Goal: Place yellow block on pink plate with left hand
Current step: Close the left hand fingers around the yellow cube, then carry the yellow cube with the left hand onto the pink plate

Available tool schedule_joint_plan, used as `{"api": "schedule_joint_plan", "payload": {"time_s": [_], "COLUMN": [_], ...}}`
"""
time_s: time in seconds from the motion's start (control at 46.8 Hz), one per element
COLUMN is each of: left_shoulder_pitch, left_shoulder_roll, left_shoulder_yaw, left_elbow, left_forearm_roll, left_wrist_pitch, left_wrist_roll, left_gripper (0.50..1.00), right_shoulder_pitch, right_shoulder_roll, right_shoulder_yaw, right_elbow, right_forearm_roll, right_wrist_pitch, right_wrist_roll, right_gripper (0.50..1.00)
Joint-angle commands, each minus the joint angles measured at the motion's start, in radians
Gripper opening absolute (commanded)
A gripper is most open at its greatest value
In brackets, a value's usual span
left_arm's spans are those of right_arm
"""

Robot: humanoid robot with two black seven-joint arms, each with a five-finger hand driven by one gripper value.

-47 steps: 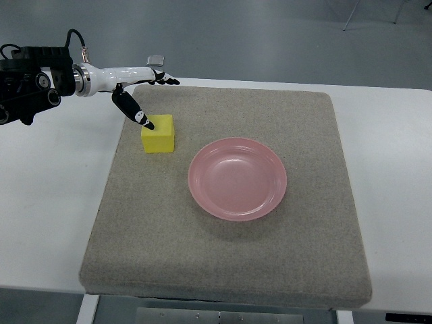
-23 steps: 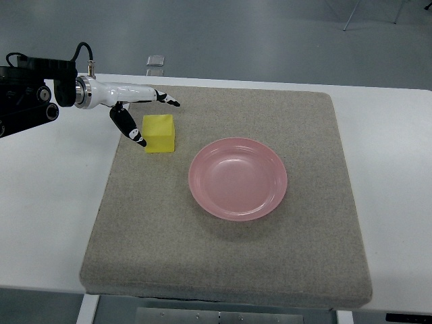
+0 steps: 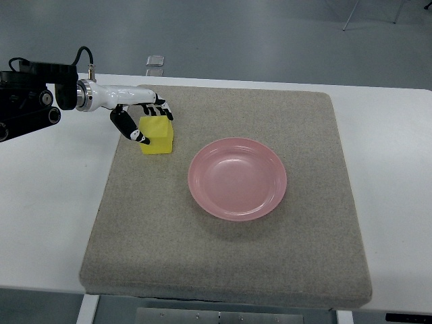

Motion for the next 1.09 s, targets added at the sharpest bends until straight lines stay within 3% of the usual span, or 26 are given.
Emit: {"api": "schedule_joint_plan", "payload": {"time_s": [0.0, 0.064, 0.556, 1.068], "left_shoulder_pitch": [-0.001, -0.001, -0.021, -0.052], "left_shoulder_roll": [0.000, -0.001, -0.015, -0.014], "left_shoulder_yaw": [0.000, -0.003, -0.066, -0.156], "left_elbow": [0.003, 0.008, -0.015, -0.251], "left_forearm_roll": [0.000, 0.000, -0.002, 0.138], "left_wrist_pitch": [0.000, 0.000, 0.000, 0.008], "left_wrist_roll": [0.000, 0.000, 0.000, 0.002], "left_gripper": [0.585, 0.559, 0.574, 0.585], "right_shoulder_pitch": [0.000, 0.000, 0.000, 0.000], "right_shoulder_roll": [0.000, 0.000, 0.000, 0.000], "right_shoulder_yaw": [-0.001, 0.000, 0.000, -0.001], "right_elbow": [0.000, 0.000, 0.000, 0.000], "right_forearm_roll": [0.000, 0.000, 0.000, 0.000], "right_wrist_pitch": [0.000, 0.000, 0.000, 0.000], "right_wrist_roll": [0.000, 0.000, 0.000, 0.000], "right_gripper": [0.924, 0.924, 0.924, 0.924]}}
